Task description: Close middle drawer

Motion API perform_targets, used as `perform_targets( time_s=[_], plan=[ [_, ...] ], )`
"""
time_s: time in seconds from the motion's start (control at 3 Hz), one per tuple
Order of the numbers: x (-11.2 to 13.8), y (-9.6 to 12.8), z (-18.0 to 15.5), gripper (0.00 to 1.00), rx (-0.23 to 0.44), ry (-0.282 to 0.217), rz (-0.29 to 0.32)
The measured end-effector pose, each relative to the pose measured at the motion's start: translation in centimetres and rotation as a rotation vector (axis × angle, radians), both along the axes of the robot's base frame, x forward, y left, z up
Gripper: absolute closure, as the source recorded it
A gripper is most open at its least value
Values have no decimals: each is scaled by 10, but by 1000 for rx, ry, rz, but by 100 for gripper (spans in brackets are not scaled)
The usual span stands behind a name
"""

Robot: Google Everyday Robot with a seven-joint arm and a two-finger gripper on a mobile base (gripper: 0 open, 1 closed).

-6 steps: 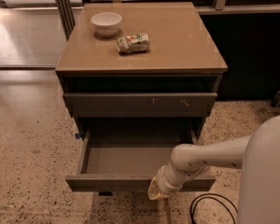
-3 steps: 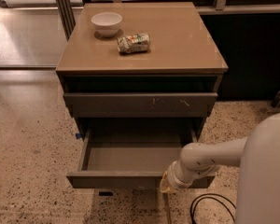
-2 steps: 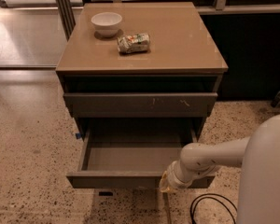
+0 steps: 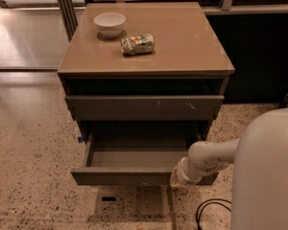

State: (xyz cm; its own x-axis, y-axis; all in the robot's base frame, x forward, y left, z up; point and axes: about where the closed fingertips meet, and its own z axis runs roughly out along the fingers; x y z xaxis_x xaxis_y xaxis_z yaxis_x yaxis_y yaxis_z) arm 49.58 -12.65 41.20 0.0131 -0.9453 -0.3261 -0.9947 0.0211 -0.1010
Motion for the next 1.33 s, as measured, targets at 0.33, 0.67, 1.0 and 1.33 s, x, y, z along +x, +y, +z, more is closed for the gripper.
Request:
perform_targets(
  time_s=[0.33,0.67,1.0,1.33],
  plan=[
    [22,-25,-8,100,-35,-11,-57],
    [46,-53,-14,100,-60,-31,-117],
    [62,-66,-13,100,-75,-55,-147],
    [93,-85,-9,100,-91,-99,-201]
  ],
)
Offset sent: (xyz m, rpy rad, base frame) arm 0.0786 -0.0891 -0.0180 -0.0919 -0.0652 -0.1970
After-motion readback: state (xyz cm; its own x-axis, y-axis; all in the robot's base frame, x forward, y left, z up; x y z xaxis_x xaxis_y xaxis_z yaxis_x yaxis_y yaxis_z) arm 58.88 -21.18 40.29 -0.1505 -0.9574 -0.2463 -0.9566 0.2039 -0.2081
